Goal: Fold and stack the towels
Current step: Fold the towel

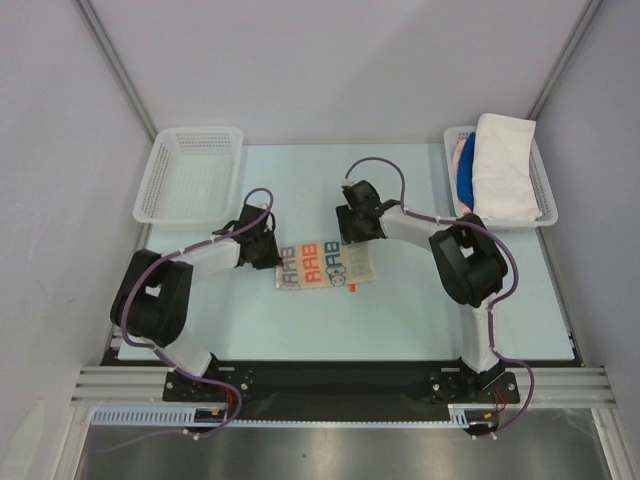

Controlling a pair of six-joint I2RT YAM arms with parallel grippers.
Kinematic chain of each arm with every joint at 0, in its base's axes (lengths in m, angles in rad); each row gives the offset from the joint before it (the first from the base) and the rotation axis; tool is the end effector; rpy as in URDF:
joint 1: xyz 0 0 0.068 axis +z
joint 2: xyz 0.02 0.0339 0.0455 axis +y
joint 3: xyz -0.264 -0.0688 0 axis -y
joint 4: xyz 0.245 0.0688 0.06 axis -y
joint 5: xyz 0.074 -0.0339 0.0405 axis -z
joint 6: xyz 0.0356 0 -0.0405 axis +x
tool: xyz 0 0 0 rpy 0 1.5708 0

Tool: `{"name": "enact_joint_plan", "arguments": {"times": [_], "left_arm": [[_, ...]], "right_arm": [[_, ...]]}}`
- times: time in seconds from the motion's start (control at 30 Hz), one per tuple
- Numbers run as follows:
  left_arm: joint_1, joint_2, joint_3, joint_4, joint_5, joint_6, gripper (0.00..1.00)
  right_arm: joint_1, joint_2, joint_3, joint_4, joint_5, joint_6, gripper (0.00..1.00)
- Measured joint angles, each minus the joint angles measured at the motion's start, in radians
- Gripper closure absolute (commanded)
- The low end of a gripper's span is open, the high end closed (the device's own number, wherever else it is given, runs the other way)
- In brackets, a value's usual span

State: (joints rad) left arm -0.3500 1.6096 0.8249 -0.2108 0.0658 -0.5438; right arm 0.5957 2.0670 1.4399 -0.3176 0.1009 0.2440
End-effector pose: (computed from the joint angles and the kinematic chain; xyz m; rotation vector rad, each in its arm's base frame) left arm 0.2863 -0.1070 0.1547 -0.2281 2.6103 -0.4128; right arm 0.3690 0.2458 0.1618 -0.4006 2.4901 0.2165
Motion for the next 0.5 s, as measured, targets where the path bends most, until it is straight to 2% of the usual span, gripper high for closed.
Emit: {"name": "enact_joint_plan", "arguments": {"times": [0.23,0.5], "left_arm": [[0.005,0.112,0.189,-0.106,-0.057,0.049,0.79],[0.0,0.242,0.365,-0.154,-0.042,0.085,0.67]], "right_arm": [[0.039,-0.17,-0.23,0.009,-0.003,0.086,0.46],[0.186,-0.35,-0.428,0.005,-0.025,0.209,0.49]]}}
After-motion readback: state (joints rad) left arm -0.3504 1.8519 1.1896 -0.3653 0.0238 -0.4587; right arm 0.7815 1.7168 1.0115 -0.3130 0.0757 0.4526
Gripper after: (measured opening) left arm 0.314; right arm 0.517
